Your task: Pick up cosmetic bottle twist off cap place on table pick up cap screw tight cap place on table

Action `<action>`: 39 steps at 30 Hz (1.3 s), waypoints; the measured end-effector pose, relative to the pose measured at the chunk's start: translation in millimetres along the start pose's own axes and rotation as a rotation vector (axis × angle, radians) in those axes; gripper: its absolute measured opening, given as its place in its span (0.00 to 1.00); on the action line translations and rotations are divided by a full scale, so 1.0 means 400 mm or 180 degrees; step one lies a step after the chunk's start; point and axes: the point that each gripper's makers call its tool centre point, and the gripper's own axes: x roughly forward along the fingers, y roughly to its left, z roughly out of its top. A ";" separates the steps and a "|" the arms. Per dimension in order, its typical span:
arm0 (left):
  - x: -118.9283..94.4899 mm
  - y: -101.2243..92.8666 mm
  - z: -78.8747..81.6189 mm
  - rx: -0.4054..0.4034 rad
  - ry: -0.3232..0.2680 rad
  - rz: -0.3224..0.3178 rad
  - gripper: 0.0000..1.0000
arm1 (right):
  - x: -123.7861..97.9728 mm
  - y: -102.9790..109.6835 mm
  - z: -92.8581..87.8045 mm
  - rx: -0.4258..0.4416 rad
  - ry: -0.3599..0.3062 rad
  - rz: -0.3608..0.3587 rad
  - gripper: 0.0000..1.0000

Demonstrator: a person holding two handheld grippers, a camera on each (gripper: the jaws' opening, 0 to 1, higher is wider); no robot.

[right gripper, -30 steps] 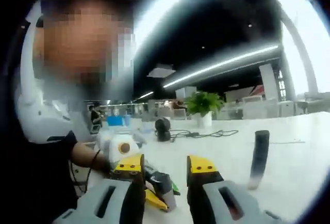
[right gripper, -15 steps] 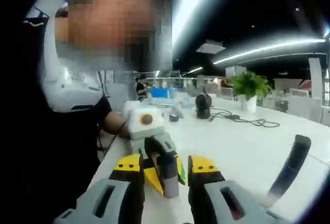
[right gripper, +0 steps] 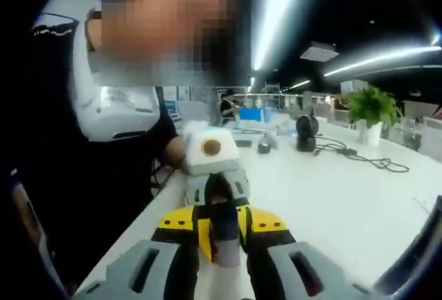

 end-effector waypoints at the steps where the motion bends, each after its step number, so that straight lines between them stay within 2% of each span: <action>1: 0.000 0.000 0.000 0.0002 0.0000 -0.0001 0.09 | -0.001 -0.004 -0.002 -0.0010 -0.0007 0.0005 0.18; 5: 0.000 0.000 0.000 -0.0001 0.0000 0.0000 0.09 | -0.002 -0.002 0.000 0.0020 -0.0067 0.0082 0.11; 10: 0.001 -0.001 -0.001 -0.0007 0.0000 0.0002 0.09 | -0.001 -0.003 -0.001 0.0008 -0.0080 0.0067 0.11; 21: 0.000 0.005 -0.003 -0.0015 0.0011 0.0040 0.09 | 0.018 0.002 0.003 -0.0048 -0.0032 -0.0247 0.10; 31: -0.001 0.005 -0.002 -0.0014 0.0012 0.0039 0.09 | 0.035 0.014 0.005 -0.0027 -0.0019 -0.0415 0.10; 33: -0.001 0.006 -0.002 -0.0010 0.0013 0.0045 0.09 | 0.035 0.011 0.003 0.0062 0.0015 -0.0496 0.10; 39: 0.000 0.006 -0.002 0.0000 0.0015 0.0054 0.09 | 0.034 0.012 0.002 0.0089 0.0053 -0.0753 0.10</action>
